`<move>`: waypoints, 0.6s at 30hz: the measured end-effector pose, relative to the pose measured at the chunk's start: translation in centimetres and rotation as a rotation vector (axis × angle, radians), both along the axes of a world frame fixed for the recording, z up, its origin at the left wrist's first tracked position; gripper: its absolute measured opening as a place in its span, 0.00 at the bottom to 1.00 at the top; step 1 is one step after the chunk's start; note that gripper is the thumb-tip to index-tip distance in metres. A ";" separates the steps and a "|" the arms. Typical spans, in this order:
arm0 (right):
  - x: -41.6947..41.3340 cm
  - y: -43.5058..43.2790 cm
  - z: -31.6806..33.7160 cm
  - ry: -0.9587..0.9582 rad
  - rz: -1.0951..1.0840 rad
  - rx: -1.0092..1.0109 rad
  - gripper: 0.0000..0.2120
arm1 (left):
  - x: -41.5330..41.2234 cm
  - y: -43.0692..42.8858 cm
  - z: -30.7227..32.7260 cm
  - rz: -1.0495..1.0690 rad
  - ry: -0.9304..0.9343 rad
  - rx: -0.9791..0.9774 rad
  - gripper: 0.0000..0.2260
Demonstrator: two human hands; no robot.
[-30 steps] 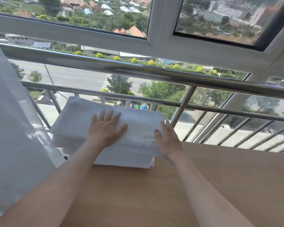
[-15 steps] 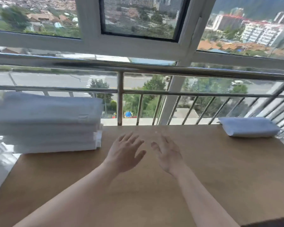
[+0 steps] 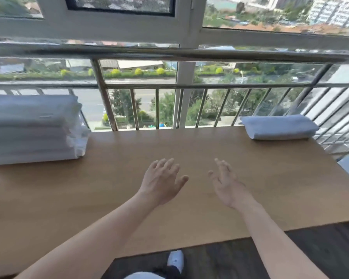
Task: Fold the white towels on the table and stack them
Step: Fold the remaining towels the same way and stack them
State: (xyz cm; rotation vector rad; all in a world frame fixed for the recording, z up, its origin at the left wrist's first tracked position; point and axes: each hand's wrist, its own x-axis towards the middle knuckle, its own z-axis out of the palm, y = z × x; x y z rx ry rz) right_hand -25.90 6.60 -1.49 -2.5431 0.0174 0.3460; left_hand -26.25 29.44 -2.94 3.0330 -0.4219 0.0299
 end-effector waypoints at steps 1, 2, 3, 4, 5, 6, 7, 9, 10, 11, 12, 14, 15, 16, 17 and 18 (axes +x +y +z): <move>0.4 -0.8 -0.3 0.004 0.006 -0.004 0.28 | 0.5 -0.9 -0.4 0.000 0.009 0.007 0.28; 0.7 -1.6 -0.6 0.011 0.015 -0.019 0.27 | 1.2 -1.9 -0.9 0.004 0.014 0.013 0.28; 1.3 -2.6 -0.8 0.017 0.027 -0.040 0.27 | 2.0 -2.9 -1.4 0.006 0.018 0.015 0.29; 1.9 -3.7 -1.1 0.029 0.037 -0.061 0.27 | 3.0 -4.1 -1.8 0.007 0.030 0.012 0.29; 2.5 -5.1 -1.3 0.046 0.039 -0.085 0.27 | 4.0 -5.4 -2.3 0.009 0.042 0.008 0.30; 3.4 -7.0 -1.6 0.055 0.033 -0.106 0.27 | 5.4 -7.2 -2.9 0.014 0.056 -0.001 0.30; 3.9 -8.2 -1.8 0.052 0.025 -0.119 0.27 | 6.1 -8.3 -3.3 0.021 0.066 -0.008 0.30; 5.6 -11.3 -1.8 0.053 -0.017 -0.108 0.28 | 8.3 -11.6 -4.3 0.015 0.107 -0.035 0.30; 6.4 -13.0 -1.7 0.055 -0.036 -0.099 0.28 | 9.4 -13.5 -4.7 0.008 0.125 -0.050 0.29; 7.1 -14.6 -1.7 0.050 -0.044 -0.097 0.29 | 10.3 -15.3 -4.9 0.001 0.134 -0.066 0.29; 7.9 -16.3 -1.6 0.046 -0.049 -0.105 0.29 | 11.3 -17.1 -5.1 -0.006 0.136 -0.081 0.28; 9.6 -19.7 -1.5 0.055 -0.080 -0.120 0.29 | 13.3 -20.4 -5.0 -0.026 0.144 -0.099 0.28; 10.4 -21.2 -1.5 0.063 -0.102 -0.124 0.29 | 14.3 -21.8 -4.9 -0.033 0.146 -0.104 0.28; 11.2 -22.8 -1.5 0.071 -0.118 -0.127 0.29 | 15.3 -23.1 -4.8 -0.040 0.146 -0.107 0.28; 12.0 -24.1 -1.6 0.076 -0.129 -0.127 0.29 | 16.3 -24.3 -4.5 -0.046 0.141 -0.112 0.28; 12.9 -25.4 -1.7 0.080 -0.136 -0.126 0.29 | 17.2 -25.4 -4.3 -0.048 0.132 -0.113 0.28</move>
